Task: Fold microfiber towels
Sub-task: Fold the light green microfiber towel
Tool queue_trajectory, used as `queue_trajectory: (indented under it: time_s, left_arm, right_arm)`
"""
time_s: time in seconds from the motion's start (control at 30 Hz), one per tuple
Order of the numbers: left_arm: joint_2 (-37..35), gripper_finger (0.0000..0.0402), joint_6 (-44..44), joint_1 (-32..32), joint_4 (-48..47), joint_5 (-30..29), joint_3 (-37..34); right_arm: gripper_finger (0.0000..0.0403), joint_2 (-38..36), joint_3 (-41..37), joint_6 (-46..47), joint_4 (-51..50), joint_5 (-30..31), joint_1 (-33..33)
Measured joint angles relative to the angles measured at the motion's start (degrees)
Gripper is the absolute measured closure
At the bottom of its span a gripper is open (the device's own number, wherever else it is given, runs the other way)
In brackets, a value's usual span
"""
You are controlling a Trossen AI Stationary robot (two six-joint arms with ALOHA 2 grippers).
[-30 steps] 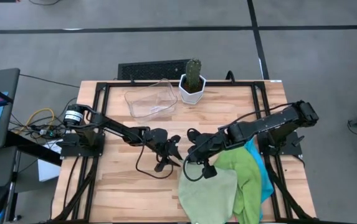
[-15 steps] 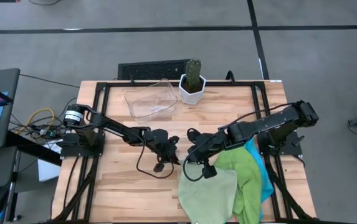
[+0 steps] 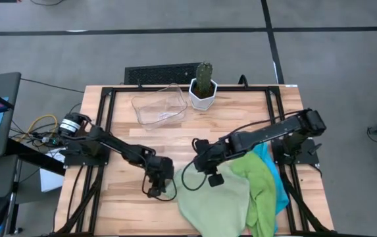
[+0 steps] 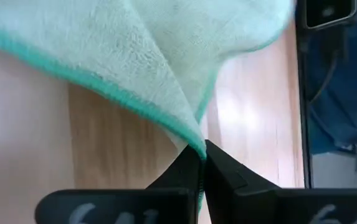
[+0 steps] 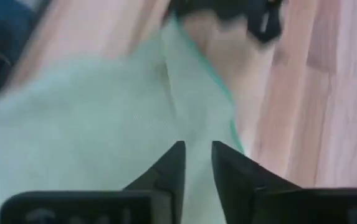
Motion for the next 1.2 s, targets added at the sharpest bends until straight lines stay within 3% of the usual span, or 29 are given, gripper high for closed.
queue_trajectory:
  time_s: [0.3, 0.43, 0.73, 1.03, 1.2]
  left_arm:
    - [-5.0, 0.0401, -5.8, -4.5, -8.1, -6.8, 0.1]
    - [-5.3, 0.0401, -4.2, -4.8, -8.3, -9.3, 0.0]
    - [-5.3, 0.0401, -1.7, -4.1, -10.0, -11.4, 0.0]
    - [-5.3, 0.0401, -1.5, -3.7, -10.3, -12.2, 0.0]
    - [-5.3, 0.0401, -1.5, -3.7, -10.2, -12.7, 0.0]
  right_arm:
    - [0.0204, 1.3, -0.7, -8.3, -9.1, 0.3, -9.7]
    - [0.0192, 2.5, -2.1, -11.5, -6.3, -0.1, -13.8]
    - [0.0198, 10.5, -3.9, -13.8, -6.9, -1.6, -16.1]
    - [0.0203, 13.3, -3.7, -13.7, -5.4, -1.8, -16.0]
    - [0.0245, 13.3, -3.8, -13.7, -5.1, -1.5, -15.3]
